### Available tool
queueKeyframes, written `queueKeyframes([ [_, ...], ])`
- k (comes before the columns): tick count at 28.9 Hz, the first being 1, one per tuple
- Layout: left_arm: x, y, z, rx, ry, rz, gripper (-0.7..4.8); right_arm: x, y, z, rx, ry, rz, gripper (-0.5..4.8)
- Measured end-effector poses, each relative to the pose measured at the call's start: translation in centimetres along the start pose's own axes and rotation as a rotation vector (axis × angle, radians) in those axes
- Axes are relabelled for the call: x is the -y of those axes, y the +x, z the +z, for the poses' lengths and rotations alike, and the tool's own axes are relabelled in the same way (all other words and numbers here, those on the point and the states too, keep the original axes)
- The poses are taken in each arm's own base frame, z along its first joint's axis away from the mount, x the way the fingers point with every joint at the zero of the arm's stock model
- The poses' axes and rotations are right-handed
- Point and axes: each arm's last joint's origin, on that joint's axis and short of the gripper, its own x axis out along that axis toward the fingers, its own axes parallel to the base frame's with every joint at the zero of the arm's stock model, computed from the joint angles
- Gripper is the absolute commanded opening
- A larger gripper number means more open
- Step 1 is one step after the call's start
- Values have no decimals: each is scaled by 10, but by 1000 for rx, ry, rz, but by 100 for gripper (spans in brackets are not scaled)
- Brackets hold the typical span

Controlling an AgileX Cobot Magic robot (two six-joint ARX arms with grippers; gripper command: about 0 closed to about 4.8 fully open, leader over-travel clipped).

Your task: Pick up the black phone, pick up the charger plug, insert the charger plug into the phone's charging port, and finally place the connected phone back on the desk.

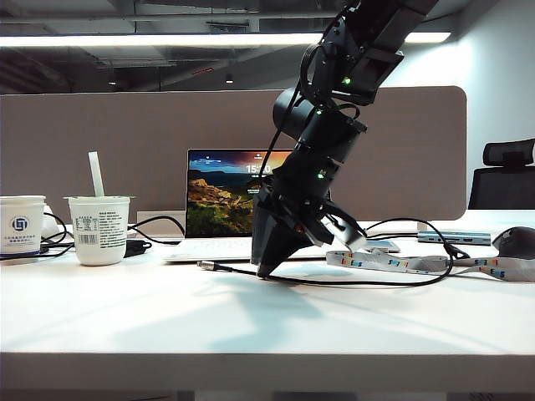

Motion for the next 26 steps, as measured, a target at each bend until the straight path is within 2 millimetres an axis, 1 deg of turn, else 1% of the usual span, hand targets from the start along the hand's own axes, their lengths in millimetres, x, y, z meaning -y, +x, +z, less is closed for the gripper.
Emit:
queueKeyframes([
  [2,0,-1,1,4,1,1,-6,1,-1,1,11,6,-15,123],
  [7,1,-4,3,11,4,2,-7,6,-2,2,26,18,-59,-8],
  [16,2,-8,6,21,8,4,-7,5,-3,2,19,2,-57,-9],
  [18,2,-8,6,19,7,3,-6,5,-3,2,15,-39,-58,-9],
  [23,3,-10,6,16,6,3,-7,8,-3,3,12,-240,-85,-9],
  [26,3,-10,6,16,6,3,-7,8,-4,3,13,-309,-99,-4],
])
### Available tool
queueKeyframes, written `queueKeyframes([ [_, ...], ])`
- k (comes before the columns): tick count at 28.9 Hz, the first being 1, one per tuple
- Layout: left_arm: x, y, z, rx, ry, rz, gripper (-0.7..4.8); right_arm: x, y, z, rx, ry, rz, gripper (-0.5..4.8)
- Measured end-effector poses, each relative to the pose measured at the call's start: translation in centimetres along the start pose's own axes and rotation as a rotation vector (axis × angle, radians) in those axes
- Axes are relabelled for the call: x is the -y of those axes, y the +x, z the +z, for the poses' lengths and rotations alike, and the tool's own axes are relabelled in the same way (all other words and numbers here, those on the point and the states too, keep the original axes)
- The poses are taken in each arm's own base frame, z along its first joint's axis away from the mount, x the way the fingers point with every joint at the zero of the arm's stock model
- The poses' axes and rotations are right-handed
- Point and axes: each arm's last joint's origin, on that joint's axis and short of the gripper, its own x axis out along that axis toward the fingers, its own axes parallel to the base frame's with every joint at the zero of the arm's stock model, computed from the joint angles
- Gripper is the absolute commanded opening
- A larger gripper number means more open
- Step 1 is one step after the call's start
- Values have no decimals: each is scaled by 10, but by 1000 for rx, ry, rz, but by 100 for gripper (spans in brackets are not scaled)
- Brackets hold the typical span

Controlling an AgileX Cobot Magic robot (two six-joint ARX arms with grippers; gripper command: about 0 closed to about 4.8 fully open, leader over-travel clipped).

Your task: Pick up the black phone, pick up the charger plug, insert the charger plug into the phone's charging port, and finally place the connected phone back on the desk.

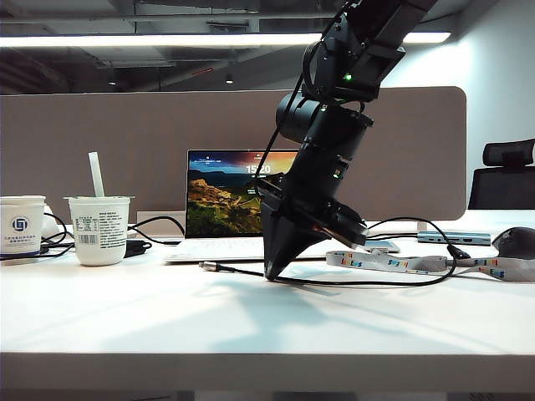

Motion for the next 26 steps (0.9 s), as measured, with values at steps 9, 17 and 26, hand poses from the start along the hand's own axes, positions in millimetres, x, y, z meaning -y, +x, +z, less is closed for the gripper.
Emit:
queueKeyframes([
  [9,1,-3,1,0,0,0,-7,1,1,-1,-72,156,-2,4],
  [17,2,-7,4,4,2,1,-7,-5,3,-1,-92,286,52,4],
  [26,3,-10,6,12,5,2,-7,-20,1,1,-91,233,207,4],
])
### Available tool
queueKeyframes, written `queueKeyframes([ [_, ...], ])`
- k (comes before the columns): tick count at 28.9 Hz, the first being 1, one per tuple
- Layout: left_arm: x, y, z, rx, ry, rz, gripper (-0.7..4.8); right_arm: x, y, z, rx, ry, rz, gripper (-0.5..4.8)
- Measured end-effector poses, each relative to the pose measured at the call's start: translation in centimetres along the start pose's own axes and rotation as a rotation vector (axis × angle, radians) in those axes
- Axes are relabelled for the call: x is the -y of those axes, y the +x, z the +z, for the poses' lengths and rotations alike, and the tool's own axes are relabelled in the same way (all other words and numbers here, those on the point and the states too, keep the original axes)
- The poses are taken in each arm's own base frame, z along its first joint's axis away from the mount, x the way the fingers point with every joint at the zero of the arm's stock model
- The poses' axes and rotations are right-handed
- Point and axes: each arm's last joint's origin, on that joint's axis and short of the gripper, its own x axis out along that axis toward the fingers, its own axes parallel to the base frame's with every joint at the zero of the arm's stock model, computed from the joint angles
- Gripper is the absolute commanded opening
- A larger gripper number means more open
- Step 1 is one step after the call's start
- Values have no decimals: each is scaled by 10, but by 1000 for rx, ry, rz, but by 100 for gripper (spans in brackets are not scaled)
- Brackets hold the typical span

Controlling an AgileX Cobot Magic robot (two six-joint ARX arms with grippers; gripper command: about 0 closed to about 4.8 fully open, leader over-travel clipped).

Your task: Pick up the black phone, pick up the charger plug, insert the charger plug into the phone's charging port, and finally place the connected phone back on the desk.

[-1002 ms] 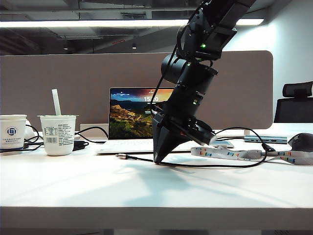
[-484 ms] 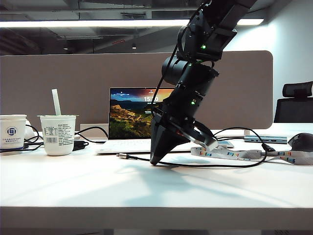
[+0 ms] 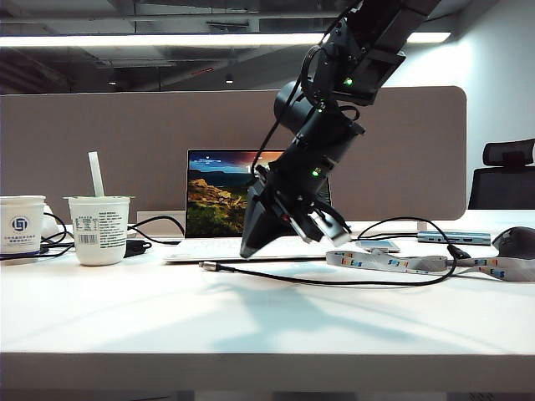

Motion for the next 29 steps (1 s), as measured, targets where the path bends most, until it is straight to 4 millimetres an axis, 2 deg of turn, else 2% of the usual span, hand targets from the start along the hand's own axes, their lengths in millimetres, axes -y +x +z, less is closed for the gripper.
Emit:
queueKeyframes([
  [14,0,0,0,0,0,0,-7,-9,-1,4,203,-8,127,3],
  [17,0,-1,1,3,1,0,-7,-12,-1,4,190,73,162,3],
  [22,0,-2,1,4,2,1,-7,-10,0,2,124,305,150,3],
  [29,0,-2,1,5,2,1,-6,-7,0,2,105,322,115,3],
])
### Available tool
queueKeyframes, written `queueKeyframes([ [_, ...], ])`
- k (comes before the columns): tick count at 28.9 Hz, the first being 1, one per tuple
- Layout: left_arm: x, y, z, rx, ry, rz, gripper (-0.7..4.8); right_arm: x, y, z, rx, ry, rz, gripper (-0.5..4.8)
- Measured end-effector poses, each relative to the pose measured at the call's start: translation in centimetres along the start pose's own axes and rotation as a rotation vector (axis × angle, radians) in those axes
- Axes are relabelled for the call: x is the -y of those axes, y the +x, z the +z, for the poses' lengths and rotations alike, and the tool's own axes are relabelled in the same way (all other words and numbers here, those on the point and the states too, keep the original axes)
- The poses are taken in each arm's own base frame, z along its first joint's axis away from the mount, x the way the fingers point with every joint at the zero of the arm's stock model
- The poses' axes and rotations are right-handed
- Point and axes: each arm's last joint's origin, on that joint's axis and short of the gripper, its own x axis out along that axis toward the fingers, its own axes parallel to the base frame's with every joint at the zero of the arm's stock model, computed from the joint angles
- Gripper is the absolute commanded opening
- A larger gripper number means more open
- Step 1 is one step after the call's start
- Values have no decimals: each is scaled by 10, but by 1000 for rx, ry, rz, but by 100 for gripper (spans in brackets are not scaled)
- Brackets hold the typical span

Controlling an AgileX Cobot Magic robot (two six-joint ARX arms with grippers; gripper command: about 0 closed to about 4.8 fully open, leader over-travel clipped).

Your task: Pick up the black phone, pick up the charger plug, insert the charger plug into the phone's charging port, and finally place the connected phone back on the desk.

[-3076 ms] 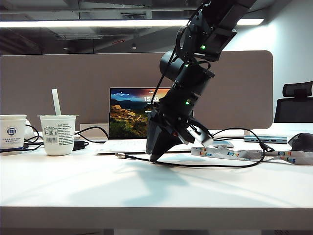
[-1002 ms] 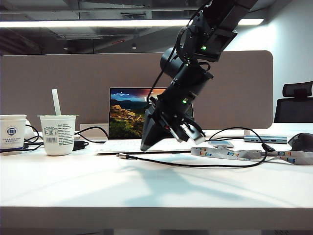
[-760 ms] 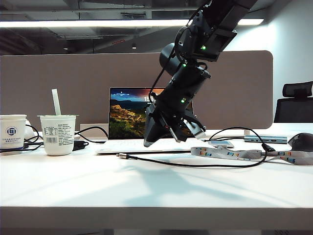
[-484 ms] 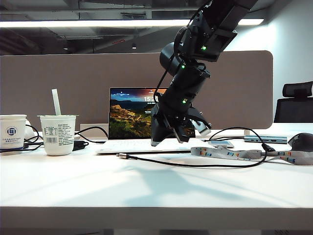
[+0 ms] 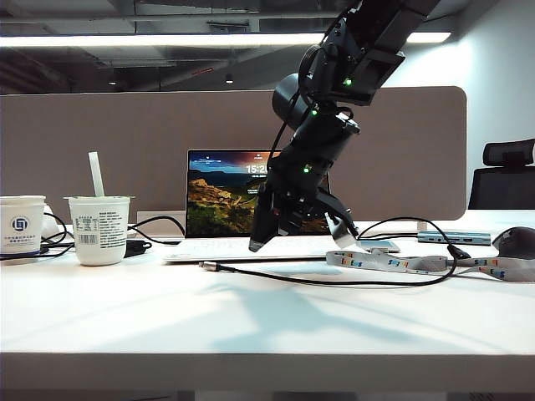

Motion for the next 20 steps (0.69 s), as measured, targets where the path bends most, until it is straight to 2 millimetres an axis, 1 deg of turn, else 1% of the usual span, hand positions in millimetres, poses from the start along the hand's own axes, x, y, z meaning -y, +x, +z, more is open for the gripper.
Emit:
queueKeyframes([
  [12,0,0,0,0,0,0,-7,1,0,0,18,1,-4,4],
  [18,0,0,0,0,0,0,-7,2,0,-1,7,-31,-12,7],
  [19,0,0,0,0,0,0,-7,2,1,-2,1,-33,-15,36],
  [20,0,0,0,0,0,0,-7,2,0,-2,-5,-33,-18,76],
])
